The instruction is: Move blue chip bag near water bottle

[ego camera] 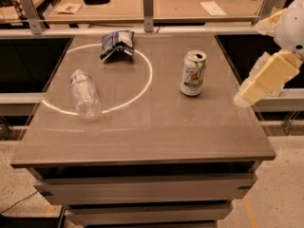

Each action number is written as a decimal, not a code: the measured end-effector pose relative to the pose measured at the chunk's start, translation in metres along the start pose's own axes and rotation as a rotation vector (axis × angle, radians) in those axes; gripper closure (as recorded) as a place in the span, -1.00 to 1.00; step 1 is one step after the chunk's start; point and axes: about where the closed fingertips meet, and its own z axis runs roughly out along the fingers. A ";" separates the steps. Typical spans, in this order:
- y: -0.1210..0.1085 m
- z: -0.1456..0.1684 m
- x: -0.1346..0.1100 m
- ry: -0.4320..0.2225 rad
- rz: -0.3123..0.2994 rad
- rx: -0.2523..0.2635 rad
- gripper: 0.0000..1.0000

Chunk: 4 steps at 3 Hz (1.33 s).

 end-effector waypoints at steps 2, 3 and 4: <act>-0.018 0.023 -0.041 -0.229 -0.007 0.147 -1.00; -0.036 0.017 -0.051 -0.264 -0.004 0.228 -1.00; -0.036 0.017 -0.051 -0.264 -0.003 0.228 -1.00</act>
Offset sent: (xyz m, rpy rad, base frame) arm 0.0696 0.0603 0.0218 0.2233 -0.4152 -0.0382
